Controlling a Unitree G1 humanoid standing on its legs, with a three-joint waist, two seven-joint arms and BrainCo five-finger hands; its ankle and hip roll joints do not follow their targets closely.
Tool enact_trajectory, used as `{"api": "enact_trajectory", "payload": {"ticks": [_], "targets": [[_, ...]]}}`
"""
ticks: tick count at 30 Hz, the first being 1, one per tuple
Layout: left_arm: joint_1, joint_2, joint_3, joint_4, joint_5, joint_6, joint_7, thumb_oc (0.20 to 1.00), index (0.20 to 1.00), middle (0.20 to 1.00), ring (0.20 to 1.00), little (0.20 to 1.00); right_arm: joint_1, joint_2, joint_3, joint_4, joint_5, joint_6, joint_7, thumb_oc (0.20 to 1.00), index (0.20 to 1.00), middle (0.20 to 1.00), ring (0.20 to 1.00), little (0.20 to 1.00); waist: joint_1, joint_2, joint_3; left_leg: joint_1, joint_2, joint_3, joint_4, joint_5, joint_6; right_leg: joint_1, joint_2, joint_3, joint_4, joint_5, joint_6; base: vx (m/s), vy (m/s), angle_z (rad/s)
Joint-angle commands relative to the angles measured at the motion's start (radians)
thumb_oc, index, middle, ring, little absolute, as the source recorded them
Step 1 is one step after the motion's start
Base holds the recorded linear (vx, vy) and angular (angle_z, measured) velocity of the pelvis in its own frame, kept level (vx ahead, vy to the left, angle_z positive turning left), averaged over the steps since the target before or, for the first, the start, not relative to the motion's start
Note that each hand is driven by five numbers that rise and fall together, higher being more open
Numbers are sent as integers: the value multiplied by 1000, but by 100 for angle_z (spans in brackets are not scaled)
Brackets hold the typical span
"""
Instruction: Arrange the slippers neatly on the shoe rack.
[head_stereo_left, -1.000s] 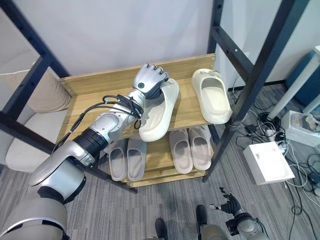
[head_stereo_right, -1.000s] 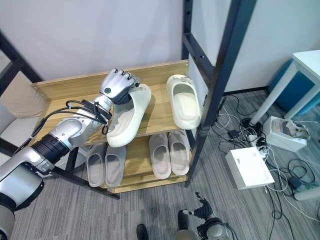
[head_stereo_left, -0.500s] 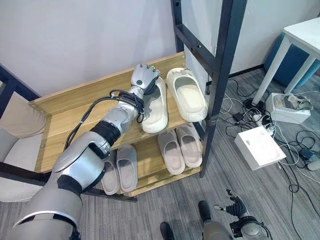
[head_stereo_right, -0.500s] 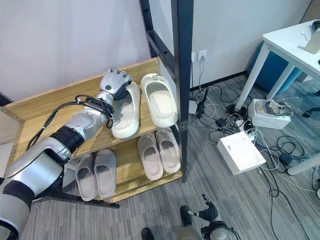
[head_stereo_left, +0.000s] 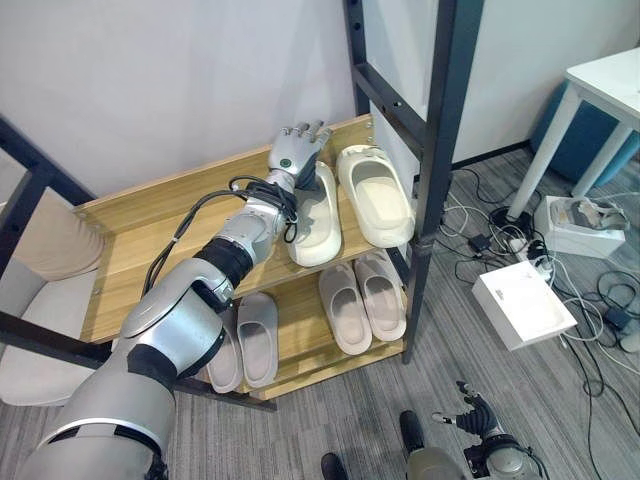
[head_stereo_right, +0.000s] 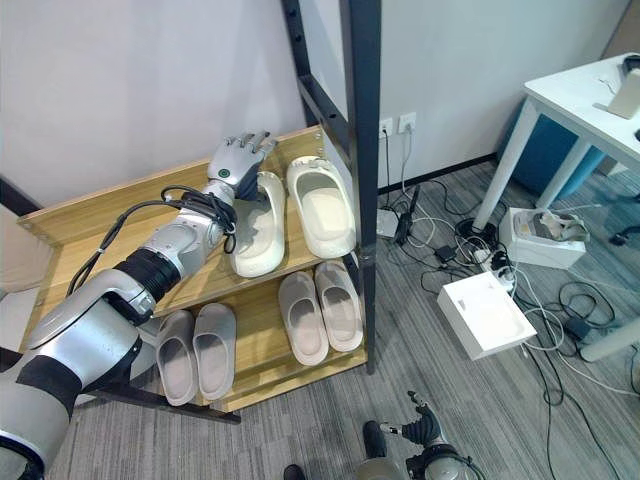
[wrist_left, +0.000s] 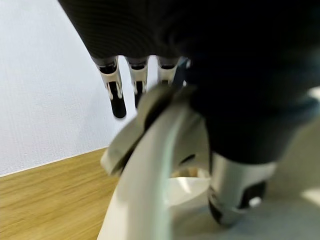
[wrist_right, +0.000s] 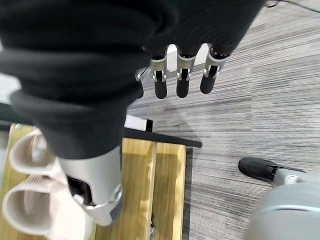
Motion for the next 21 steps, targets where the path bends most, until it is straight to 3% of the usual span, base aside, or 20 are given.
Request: {"api": "enact_trajectory", "payload": {"ticks": [1, 11, 14, 19, 21], "targets": [[-121, 41, 29, 46, 9, 14, -17, 1000, 1000, 1000, 1000, 1000, -28, 9, 2, -27, 27, -10, 10, 1000, 1000, 1000, 1000, 1000, 17, -37, 23, 62, 17, -57, 0, -44, -39, 96, -25, -64, 1, -116, 95, -22, -31, 29], [-33, 52, 92, -90, 10, 3, -62, 1000, 1000, 1000, 1000, 1000, -32, 26, 9, -41, 25, 11, 32, 1000, 1000, 1000, 1000, 1000, 62, -46, 19, 56, 12, -93, 0, -34, -38, 114, -29, -106, 1, -120, 90, -24, -14, 17], [14, 80, 147, -200, -26, -15, -72, 1000, 1000, 1000, 1000, 1000, -19, 29, -3, -51, 23, 17, 39, 1000, 1000, 1000, 1000, 1000, 75, -48, 17, 54, 10, -102, 0, -34, -37, 120, -31, -117, 1, -120, 90, -12, 1, 3], [137, 121, 273, -420, -204, -85, -108, 1000, 1000, 1000, 1000, 1000, -5, 44, -25, -48, 11, 34, 46, 1000, 1000, 1000, 1000, 1000, 98, -51, 13, 54, 7, -114, 0, -32, -35, 126, -36, -132, 1, -121, 88, -12, 2, 13], [242, 149, 356, -578, -394, -147, -144, 1000, 1000, 1000, 1000, 1000, 1, 61, -47, -35, 1, 50, 54, 1000, 1000, 1000, 1000, 1000, 119, -50, 10, 53, 5, -124, 0, -30, -34, 130, -38, -142, 1, -119, 87, -7, 8, 6]]}}
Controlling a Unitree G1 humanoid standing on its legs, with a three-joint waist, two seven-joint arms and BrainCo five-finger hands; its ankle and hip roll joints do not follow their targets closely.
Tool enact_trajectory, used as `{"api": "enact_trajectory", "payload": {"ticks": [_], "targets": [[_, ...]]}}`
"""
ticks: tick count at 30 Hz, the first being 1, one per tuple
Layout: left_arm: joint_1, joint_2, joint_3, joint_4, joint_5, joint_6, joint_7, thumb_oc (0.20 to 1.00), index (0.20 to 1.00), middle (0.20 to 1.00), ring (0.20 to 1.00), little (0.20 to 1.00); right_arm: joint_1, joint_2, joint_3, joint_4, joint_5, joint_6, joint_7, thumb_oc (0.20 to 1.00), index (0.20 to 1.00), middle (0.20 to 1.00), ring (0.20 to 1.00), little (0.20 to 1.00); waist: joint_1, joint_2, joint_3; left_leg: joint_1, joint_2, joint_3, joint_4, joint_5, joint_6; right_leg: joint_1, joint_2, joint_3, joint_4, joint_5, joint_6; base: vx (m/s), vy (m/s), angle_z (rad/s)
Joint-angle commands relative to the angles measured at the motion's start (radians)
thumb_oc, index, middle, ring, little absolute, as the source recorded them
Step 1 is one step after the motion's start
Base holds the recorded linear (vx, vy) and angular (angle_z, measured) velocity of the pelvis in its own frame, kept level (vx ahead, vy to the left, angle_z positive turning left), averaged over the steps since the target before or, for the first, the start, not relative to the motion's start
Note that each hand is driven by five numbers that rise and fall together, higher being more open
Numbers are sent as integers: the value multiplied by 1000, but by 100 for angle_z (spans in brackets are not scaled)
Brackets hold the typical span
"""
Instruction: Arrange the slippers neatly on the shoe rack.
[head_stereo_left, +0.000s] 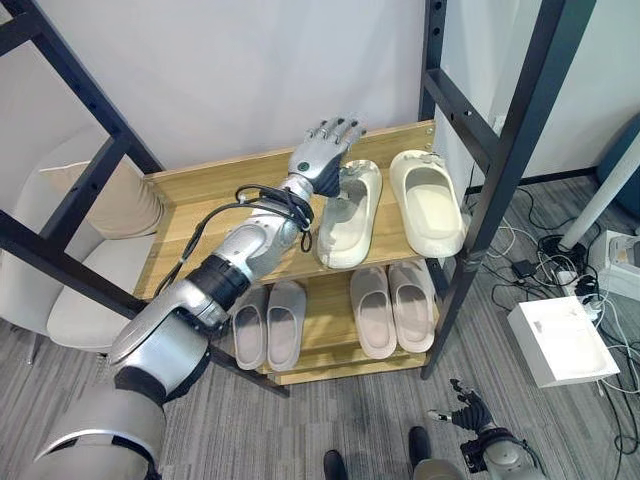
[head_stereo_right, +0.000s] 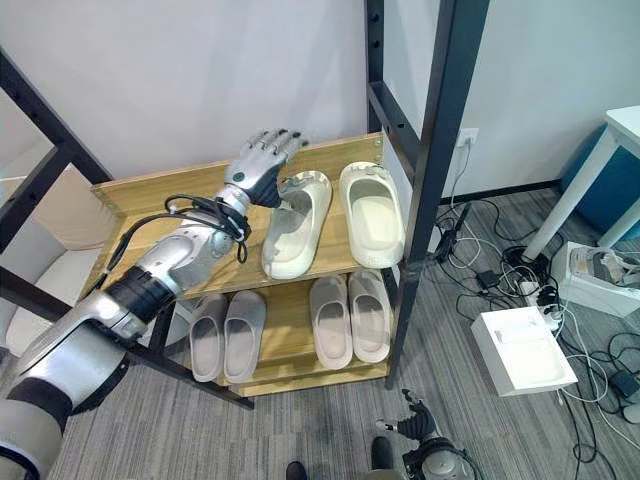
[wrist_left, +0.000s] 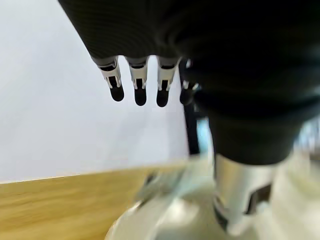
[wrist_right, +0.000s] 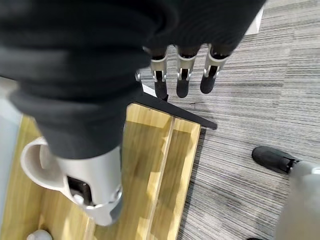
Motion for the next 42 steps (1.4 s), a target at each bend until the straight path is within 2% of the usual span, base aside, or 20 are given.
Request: {"api": "enact_trajectory", "payload": {"ticks": [1, 2, 3, 5, 6, 8, 9, 10, 12, 16, 20, 28, 34, 42], "targets": [[33, 82, 141, -106, -273, -95, -30, 1000, 1000, 1000, 1000, 1000, 9, 55, -45, -25, -6, 4, 9, 1000, 1000, 1000, 1000, 1000, 36, -50, 10, 40, 2, -34, -6, -44, -31, 70, -37, -49, 1, -98, 92, 0, 0, 0], [73, 81, 162, -148, -334, -115, -38, 1000, 1000, 1000, 1000, 1000, 10, 60, -49, -19, -7, 6, 13, 1000, 1000, 1000, 1000, 1000, 41, -50, 9, 40, 1, -35, -6, -44, -31, 71, -37, -51, 1, -98, 92, -10, 13, 4], [133, 67, 186, -185, -459, -154, -72, 1000, 1000, 1000, 1000, 1000, 12, 69, -49, -11, -10, 8, 17, 1000, 1000, 1000, 1000, 1000, 45, -51, 8, 40, 1, -37, -6, -42, -31, 72, -38, -53, 1, -97, 91, -11, 13, 8], [322, -13, 218, -220, -879, -224, -137, 1000, 1000, 1000, 1000, 1000, 8, 79, -38, 2, -11, 15, 19, 1000, 1000, 1000, 1000, 1000, 50, -52, 4, 42, 2, -38, -6, -42, -32, 75, -39, -55, 1, -95, 89, -4, 18, 13], [323, -13, 219, -221, -880, -224, -137, 1000, 1000, 1000, 1000, 1000, 9, 79, -37, 2, -10, 15, 19, 1000, 1000, 1000, 1000, 1000, 50, -51, 2, 41, 2, -38, -6, -42, -32, 74, -38, -55, 1, -95, 89, 0, 14, 17], [393, -70, 205, -194, -1022, -216, -155, 1000, 1000, 1000, 1000, 1000, -6, 81, -21, 16, -1, 16, 25, 1000, 1000, 1000, 1000, 1000, 51, -56, 1, 41, 2, -38, -6, -41, -33, 74, -38, -55, 1, -95, 88, -5, 9, 11], [393, -70, 205, -194, -1022, -216, -155, 1000, 1000, 1000, 1000, 1000, -6, 81, -21, 16, -1, 16, 25, 1000, 1000, 1000, 1000, 1000, 51, -56, 1, 41, 2, -38, -6, -41, -33, 74, -38, -55, 1, -95, 88, 0, 0, 0], [441, -103, 202, -147, -1129, -193, -176, 1000, 1000, 1000, 1000, 1000, -19, 79, -12, 28, 16, 15, 30, 1000, 1000, 1000, 1000, 1000, 49, -61, 1, 40, 3, -38, -6, -41, -34, 75, -37, -56, 1, -96, 87, 0, 0, 0], [465, -132, 194, -94, -1221, -166, -188, 1000, 1000, 1000, 1000, 1000, -51, 70, -9, 42, 35, 20, 34, 1000, 1000, 1000, 1000, 1000, 47, -64, -1, 41, 4, -38, -6, -41, -34, 76, -37, -56, 1, -97, 86, 0, 0, 0], [455, -139, 173, -38, -1222, -144, -175, 1000, 1000, 1000, 1000, 1000, -117, 58, 7, 60, 59, 30, 37, 1000, 1000, 1000, 1000, 1000, 47, -68, -4, 42, 3, -35, -6, -43, -32, 74, -37, -53, 1, -95, 88, 0, 0, 0], [405, -190, 145, 15, -1226, -142, -144, 1000, 1000, 1000, 1000, 1000, -163, 77, 31, 86, 71, 38, 29, 1000, 1000, 1000, 1000, 1000, 46, -72, -7, 42, 3, -33, -6, -44, -31, 72, -40, -48, 1, -93, 89, 0, 0, 0], [335, -216, 79, -48, -1203, -128, -136, 1000, 1000, 1000, 1000, 1000, -141, 91, 47, 65, 63, 46, 21, 1000, 1000, 1000, 1000, 1000, 35, -72, -10, 45, 3, -27, -6, -49, -29, 70, -41, -44, 1, -92, 92, 0, 0, 0], [276, -235, -10, -126, -1219, -104, -177, 1000, 1000, 1000, 1000, 1000, -111, 93, 63, 18, 44, 46, 28, 1000, 1000, 1000, 1000, 1000, 21, -66, -9, 50, 1, -27, -6, -54, -26, 72, -41, -42, 1, -95, 94, 0, 0, 0], [236, -284, -43, -75, -1192, -103, -168, 1000, 1000, 1000, 1000, 1000, -106, 98, 79, 11, 30, 48, 28, 1000, 1000, 1000, 1000, 1000, 13, -62, -7, 52, 1, -30, -6, -53, -25, 75, -40, -43, 1, -98, 93, 0, 0, 0]]}}
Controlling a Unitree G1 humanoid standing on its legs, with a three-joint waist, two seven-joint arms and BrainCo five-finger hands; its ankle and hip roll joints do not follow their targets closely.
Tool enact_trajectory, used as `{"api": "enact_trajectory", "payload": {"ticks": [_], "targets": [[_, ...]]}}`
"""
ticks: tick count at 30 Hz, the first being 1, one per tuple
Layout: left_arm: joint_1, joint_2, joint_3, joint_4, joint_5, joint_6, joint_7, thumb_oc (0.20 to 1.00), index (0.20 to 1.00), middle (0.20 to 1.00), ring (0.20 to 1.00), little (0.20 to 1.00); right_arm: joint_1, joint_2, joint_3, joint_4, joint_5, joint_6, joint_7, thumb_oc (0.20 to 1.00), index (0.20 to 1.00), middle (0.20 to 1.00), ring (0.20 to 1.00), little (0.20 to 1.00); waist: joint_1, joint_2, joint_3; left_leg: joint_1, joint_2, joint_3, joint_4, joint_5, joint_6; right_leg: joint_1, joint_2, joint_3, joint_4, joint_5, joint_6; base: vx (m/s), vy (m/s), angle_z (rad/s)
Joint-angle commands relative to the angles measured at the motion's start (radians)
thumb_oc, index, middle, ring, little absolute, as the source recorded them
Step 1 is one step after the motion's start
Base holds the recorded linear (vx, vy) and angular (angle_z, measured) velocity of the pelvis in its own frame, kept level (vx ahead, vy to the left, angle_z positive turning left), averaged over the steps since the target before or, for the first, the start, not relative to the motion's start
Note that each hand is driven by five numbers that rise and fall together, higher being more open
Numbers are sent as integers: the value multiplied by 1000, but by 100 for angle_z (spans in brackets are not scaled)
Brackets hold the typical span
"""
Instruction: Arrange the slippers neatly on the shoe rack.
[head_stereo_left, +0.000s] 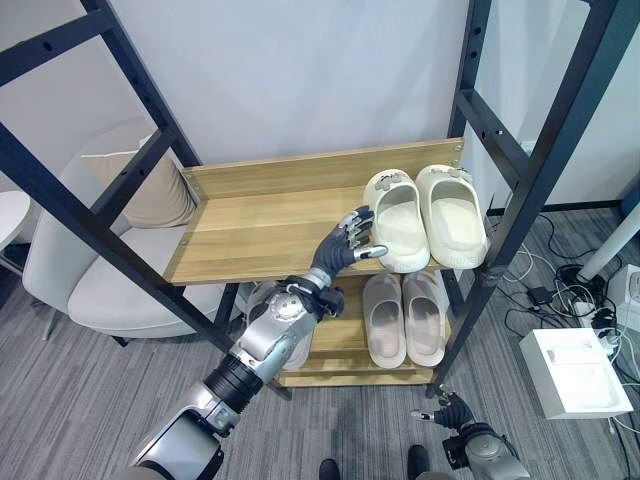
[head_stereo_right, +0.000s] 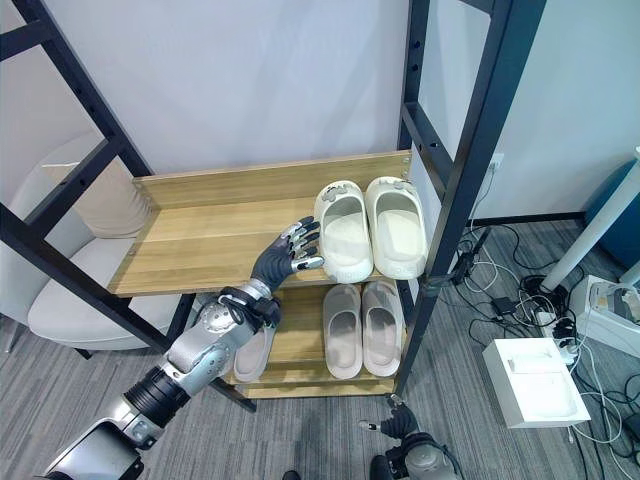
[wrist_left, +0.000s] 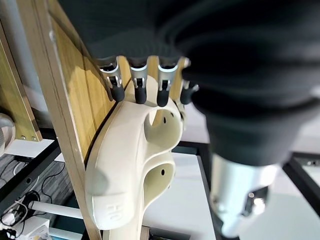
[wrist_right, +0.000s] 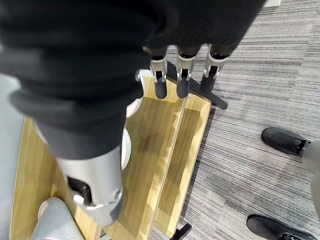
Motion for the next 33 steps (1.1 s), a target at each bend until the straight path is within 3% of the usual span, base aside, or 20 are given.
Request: {"api": "enact_trajectory", "payload": {"ticks": [1, 5, 9, 10, 15, 16, 25, 26, 28, 32, 33], "targets": [[-183, -59, -48, 82, 51, -36, -25, 1000, 1000, 1000, 1000, 1000, -36, 33, 35, -48, -15, -15, -7, 1000, 1000, 1000, 1000, 1000, -24, -34, 22, 43, 1, -8, -7, -53, -24, 63, -39, -26, 1, -85, 96, 0, 0, 0], [-166, -43, 2, 107, 108, -56, 24, 1000, 1000, 1000, 1000, 1000, -45, 32, 28, -43, -4, -19, -15, 1000, 1000, 1000, 1000, 1000, -14, -37, 23, 44, 0, -13, -7, -51, -25, 67, -40, -32, 1, -87, 93, 0, 0, 0], [-130, -29, 82, 78, 39, -91, 61, 1000, 1000, 1000, 1000, 1000, -51, 39, 21, -34, 7, -22, -25, 1000, 1000, 1000, 1000, 1000, -3, -42, 22, 43, 1, -18, -7, -48, -26, 71, -40, -41, 1, -88, 91, 0, 0, 0], [-95, -15, 162, 22, -16, -127, 92, 1000, 1000, 1000, 1000, 1000, -46, 46, 17, -26, 12, -28, -27, 1000, 1000, 1000, 1000, 1000, 9, -47, 20, 44, 3, -23, -7, -47, -28, 73, -41, -46, 1, -90, 90, 0, 0, 0], [-59, -23, 260, -74, -103, -184, 128, 1000, 1000, 1000, 1000, 1000, -41, 47, 12, -27, 20, -35, -34, 1000, 1000, 1000, 1000, 1000, 21, -56, 19, 46, 4, -28, -7, -48, -30, 78, -38, -51, 1, -91, 88, 0, -8, 2], [-31, 8, 276, -182, -104, -188, 100, 1000, 1000, 1000, 1000, 1000, -36, 43, 6, -27, 24, -39, -32, 1000, 1000, 1000, 1000, 1000, 26, -60, 19, 46, 5, -29, -7, -49, -31, 80, -38, -51, 1, -92, 89, 0, 0, 0], [12, 59, 210, -550, -155, -181, -93, 1000, 1000, 1000, 1000, 1000, -43, 55, -1, 20, 11, -46, -4, 1000, 1000, 1000, 1000, 1000, 51, -69, 18, 46, 2, -44, -7, -55, -29, 89, -39, -63, 1, -95, 88, 1, 1, 2], [34, 57, 160, -642, -189, -169, -154, 1000, 1000, 1000, 1000, 1000, -55, 60, 3, 41, 8, -51, -2, 1000, 1000, 1000, 1000, 1000, 61, -71, 21, 45, 0, -51, -7, -56, -27, 90, -39, -69, 1, -97, 87, -1, 0, 11], [51, 52, 123, -705, -212, -160, -183, 1000, 1000, 1000, 1000, 1000, -72, 75, 14, 59, 4, -51, -4, 1000, 1000, 1000, 1000, 1000, 71, -73, 22, 43, -1, -55, -7, -56, -26, 92, -40, -73, 1, -98, 86, -8, -1, 17], [78, 57, 27, -725, -234, -120, -240, 1000, 1000, 1000, 1000, 1000, -101, 95, 33, 86, -6, -63, -9, 1000, 1000, 1000, 1000, 1000, 81, -73, 28, 42, -3, -63, -7, -55, -23, 95, -40, -77, 1, -100, 85, -8, 4, 7], [121, 77, -36, -685, -221, -83, -280, 1000, 1000, 1000, 1000, 1000, -117, 93, 33, 93, -10, -66, -14, 1000, 1000, 1000, 1000, 1000, 86, -70, 31, 41, -4, -68, -7, -55, -22, 97, -39, -79, 1, -102, 84, -7, 5, 8]]}}
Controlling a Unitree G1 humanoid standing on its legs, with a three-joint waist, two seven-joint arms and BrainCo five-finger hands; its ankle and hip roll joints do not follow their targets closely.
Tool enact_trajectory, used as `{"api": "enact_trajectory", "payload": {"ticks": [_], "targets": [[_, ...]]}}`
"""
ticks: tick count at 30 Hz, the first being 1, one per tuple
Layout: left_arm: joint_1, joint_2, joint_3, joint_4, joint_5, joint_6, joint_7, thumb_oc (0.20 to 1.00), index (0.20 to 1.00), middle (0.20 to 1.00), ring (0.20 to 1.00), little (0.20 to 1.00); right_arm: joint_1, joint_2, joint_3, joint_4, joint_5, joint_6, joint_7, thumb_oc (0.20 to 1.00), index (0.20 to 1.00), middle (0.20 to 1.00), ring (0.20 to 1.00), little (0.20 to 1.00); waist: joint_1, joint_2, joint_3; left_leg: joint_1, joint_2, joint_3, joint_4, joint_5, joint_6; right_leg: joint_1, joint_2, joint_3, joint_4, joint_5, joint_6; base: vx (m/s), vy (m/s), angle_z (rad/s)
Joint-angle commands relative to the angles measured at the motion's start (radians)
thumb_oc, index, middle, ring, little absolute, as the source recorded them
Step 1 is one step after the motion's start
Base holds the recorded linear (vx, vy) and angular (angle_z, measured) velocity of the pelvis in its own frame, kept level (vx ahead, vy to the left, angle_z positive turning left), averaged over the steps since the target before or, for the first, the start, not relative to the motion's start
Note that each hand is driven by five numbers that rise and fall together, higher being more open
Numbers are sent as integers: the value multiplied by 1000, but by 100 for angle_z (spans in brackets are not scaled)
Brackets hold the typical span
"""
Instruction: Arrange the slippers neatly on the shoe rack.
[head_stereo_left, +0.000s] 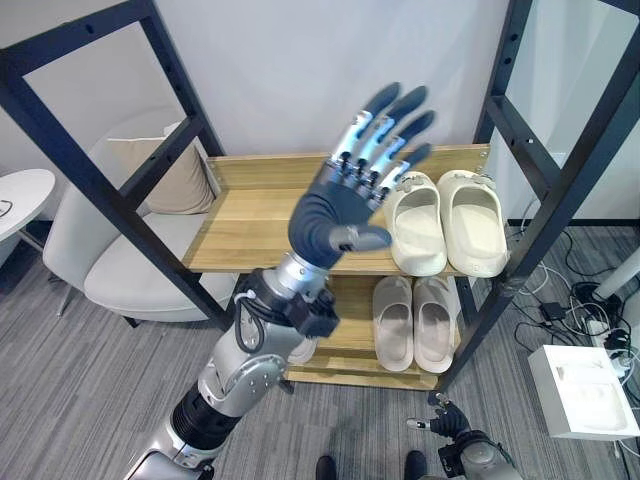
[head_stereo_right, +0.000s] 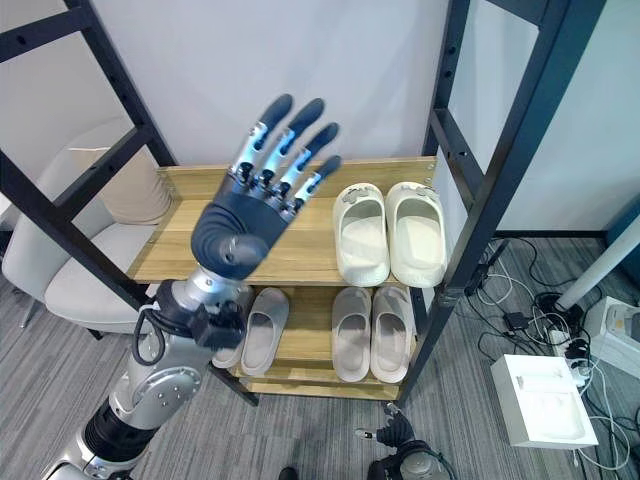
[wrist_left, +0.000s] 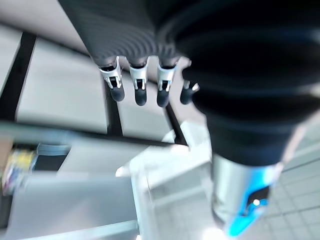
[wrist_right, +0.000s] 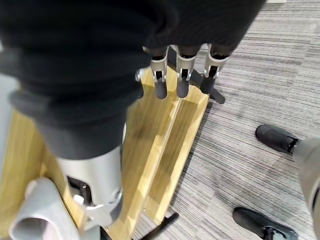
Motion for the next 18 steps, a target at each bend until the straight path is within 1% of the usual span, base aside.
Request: {"api": "enact_trajectory", "payload": {"ticks": [1, 2, 3, 4, 5, 6, 7, 8, 9, 10, 11, 13, 14, 16, 17, 18], "targets": [[33, 45, -42, 54, 9, 19, -77, 1000, 1000, 1000, 1000, 1000, -90, 45, 7, 18, -17, -58, -6, 1000, 1000, 1000, 1000, 1000, 26, -49, 23, 35, -5, -27, -6, -49, -20, 64, -40, -45, 1, -95, 84, -9, 8, 10], [69, 52, -70, 84, 27, 29, -90, 1000, 1000, 1000, 1000, 1000, -100, 50, 10, 22, -18, -60, -8, 1000, 1000, 1000, 1000, 1000, 29, -48, 25, 34, -5, -28, -6, -48, -19, 65, -40, -46, 1, -96, 84, -11, 7, 10], [97, 64, -95, 144, 77, 36, -89, 1000, 1000, 1000, 1000, 1000, -112, 55, 14, 23, -19, -62, -14, 1000, 1000, 1000, 1000, 1000, 33, -47, 28, 33, -5, -30, -6, -47, -19, 65, -40, -47, 1, -96, 83, -12, 6, 9], [107, 83, -110, 187, 160, 30, -91, 1000, 1000, 1000, 1000, 1000, -117, 59, 15, 25, -20, -68, -17, 1000, 1000, 1000, 1000, 1000, 35, -48, 29, 34, -4, -30, -6, -48, -18, 67, -39, -48, 1, -98, 84, -12, 7, 6], [118, 94, -123, 214, 196, 35, -97, 1000, 1000, 1000, 1000, 1000, -123, 57, 14, 24, -16, -68, -18, 1000, 1000, 1000, 1000, 1000, 35, -48, 30, 35, -4, -29, -6, -48, -18, 67, -39, -47, 1, -98, 83, -8, 12, 8], [142, 95, -142, 281, 247, 39, -93, 1000, 1000, 1000, 1000, 1000, -127, 58, 19, 22, -13, -72, -20, 1000, 1000, 1000, 1000, 1000, 35, -50, 33, 36, -4, -28, -6, -47, -17, 67, -39, -46, 1, -97, 83, -11, 11, 5], [179, 90, -141, 355, 273, 42, -77, 1000, 1000, 1000, 1000, 1000, -125, 53, 19, 11, -8, -70, -21, 1000, 1000, 1000, 1000, 1000, 35, -52, 35, 37, -4, -27, -6, -47, -17, 67, -39, -45, 1, -97, 83, 0, 0, 0], [180, 88, -142, 359, 275, 39, -77, 1000, 1000, 1000, 1000, 1000, -124, 52, 21, 10, -8, -70, -21, 1000, 1000, 1000, 1000, 1000, 35, -51, 34, 37, -4, -27, -6, -47, -17, 68, -39, -45, 1, -97, 83, 0, 0, 0], [209, 92, -139, 441, 350, 33, -53, 1000, 1000, 1000, 1000, 1000, -109, 48, 27, -17, 5, -73, -21, 1000, 1000, 1000, 1000, 1000, 31, -54, 37, 38, -4, -28, -6, -47, -16, 68, -38, -44, 1, -98, 83, 0, 0, 0], [220, 92, -140, 455, 363, 37, -52, 1000, 1000, 1000, 1000, 1000, -106, 43, 32, -33, 6, -72, -23, 1000, 1000, 1000, 1000, 1000, 29, -56, 39, 38, -4, -27, -6, -47, -16, 67, -37, -43, 1, -98, 83, 0, 0, 0], [239, 86, -135, 503, 399, 34, -34, 1000, 1000, 1000, 1000, 1000, -92, 38, 37, -53, 6, -73, -23, 1000, 1000, 1000, 1000, 1000, 26, -58, 39, 38, -4, -27, -6, -48, -15, 66, -37, -41, 1, -98, 84, 0, 0, 0], [282, 75, -127, 585, 423, 45, -18, 1000, 1000, 1000, 1000, 1000, -69, 25, 40, -88, 10, -71, -27, 1000, 1000, 1000, 1000, 1000, 21, -61, 42, 38, -3, -25, -6, -46, -14, 64, -36, -40, 1, -95, 85, 0, 0, 0], [306, 63, -106, 651, 464, 38, 13, 1000, 1000, 1000, 1000, 1000, -47, 18, 43, -114, 11, -71, -27, 1000, 1000, 1000, 1000, 1000, 19, -62, 42, 37, -3, -24, -6, -46, -14, 64, -37, -40, 1, -94, 85, 0, 0, 0], [340, 40, -88, 739, 478, 46, 30, 1000, 1000, 1000, 1000, 1000, -16, 4, 43, -156, 13, -69, -25, 1000, 1000, 1000, 1000, 1000, 14, -64, 44, 37, -2, -21, -5, -44, -14, 62, -36, -37, 1, -92, 85, 0, 0, 0], [356, 22, -60, 802, 498, 43, 58, 1000, 1000, 1000, 1000, 1000, 7, -5, 42, -180, 14, -68, -25, 1000, 1000, 1000, 1000, 1000, 10, -65, 44, 37, -2, -19, -6, -43, -14, 61, -36, -35, 1, -92, 85, 0, 0, 0], [372, 8, -43, 838, 479, 46, 71, 1000, 1000, 1000, 1000, 1000, 20, -9, 41, -193, 16, -65, -22, 1000, 1000, 1000, 1000, 1000, 9, -66, 45, 37, -2, -19, -6, -42, -14, 60, -36, -36, 1, -91, 85, 0, 0, 0]]}}
